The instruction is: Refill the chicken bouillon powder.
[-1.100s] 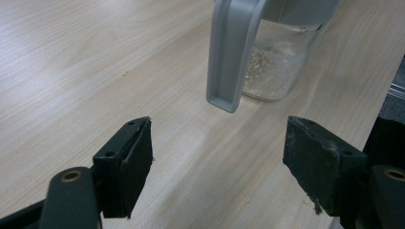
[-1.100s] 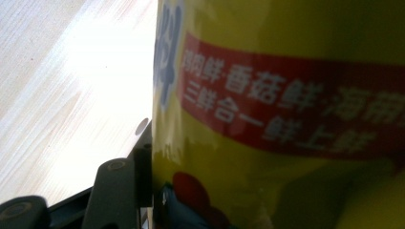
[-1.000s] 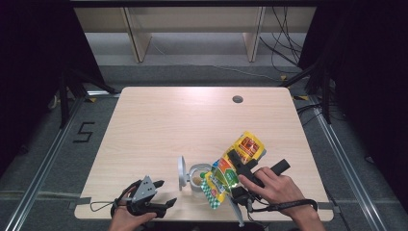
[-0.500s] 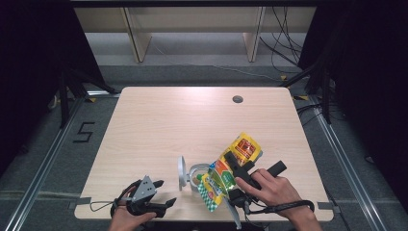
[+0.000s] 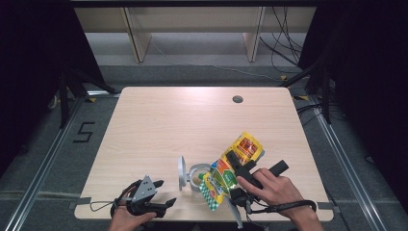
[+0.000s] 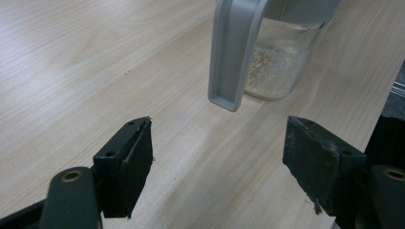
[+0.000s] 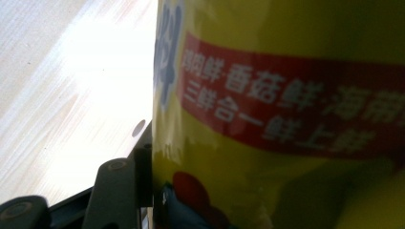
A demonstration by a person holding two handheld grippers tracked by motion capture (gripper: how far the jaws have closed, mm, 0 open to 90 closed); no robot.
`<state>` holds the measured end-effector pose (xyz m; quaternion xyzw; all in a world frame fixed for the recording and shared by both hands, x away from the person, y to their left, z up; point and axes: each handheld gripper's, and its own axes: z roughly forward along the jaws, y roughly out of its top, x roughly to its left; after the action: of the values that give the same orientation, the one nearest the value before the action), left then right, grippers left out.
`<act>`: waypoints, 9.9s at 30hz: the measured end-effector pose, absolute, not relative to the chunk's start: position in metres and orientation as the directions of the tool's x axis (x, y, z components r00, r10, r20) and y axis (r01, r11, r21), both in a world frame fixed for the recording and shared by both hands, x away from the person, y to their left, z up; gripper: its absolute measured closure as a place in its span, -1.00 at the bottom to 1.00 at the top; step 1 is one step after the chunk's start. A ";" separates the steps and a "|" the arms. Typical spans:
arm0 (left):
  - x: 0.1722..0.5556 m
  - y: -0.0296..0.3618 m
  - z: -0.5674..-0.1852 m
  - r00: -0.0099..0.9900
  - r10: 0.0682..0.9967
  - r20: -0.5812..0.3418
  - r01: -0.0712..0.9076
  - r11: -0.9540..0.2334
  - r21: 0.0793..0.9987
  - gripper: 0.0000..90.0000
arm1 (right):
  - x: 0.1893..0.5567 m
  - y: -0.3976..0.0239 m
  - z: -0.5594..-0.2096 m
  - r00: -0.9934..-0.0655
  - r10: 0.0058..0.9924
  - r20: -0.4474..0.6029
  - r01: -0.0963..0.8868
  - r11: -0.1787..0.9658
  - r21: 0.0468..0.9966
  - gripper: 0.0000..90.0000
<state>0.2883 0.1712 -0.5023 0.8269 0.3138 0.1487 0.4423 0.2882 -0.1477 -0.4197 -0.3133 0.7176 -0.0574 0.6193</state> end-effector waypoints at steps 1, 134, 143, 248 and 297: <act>0.290 0.173 -0.501 0.771 0.637 -0.008 0.372 -0.440 0.817 -0.43 | 0.289 -0.146 -0.417 -0.026 -0.545 -0.838 -0.390 0.778 -0.493 -0.01; 0.290 0.174 -0.503 0.764 0.644 -0.024 0.394 -0.438 0.808 -0.44 | 0.288 -0.147 -0.413 -0.023 -0.575 -0.818 -0.374 0.764 -0.526 0.00; 0.291 0.174 -0.504 0.764 0.645 -0.018 0.393 -0.443 0.806 -0.44 | 0.290 -0.150 -0.414 -0.022 -0.568 -0.822 -0.374 0.768 -0.520 0.00; 0.291 0.174 -0.504 0.763 0.646 -0.014 0.390 -0.444 0.807 -0.44 | 0.291 -0.157 -0.409 -0.059 -0.552 -0.832 -0.369 0.786 -0.496 0.00; 0.291 0.173 -0.505 0.757 0.653 -0.010 0.388 -0.437 0.811 -0.44 | 0.290 -0.157 -0.409 -0.051 -0.549 -0.834 -0.375 0.785 -0.493 0.00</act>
<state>0.2906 0.1735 -0.5046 0.8335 0.3122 0.1544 0.4289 0.2899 -0.1575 -0.4087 -0.3202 0.7216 -0.0712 0.6097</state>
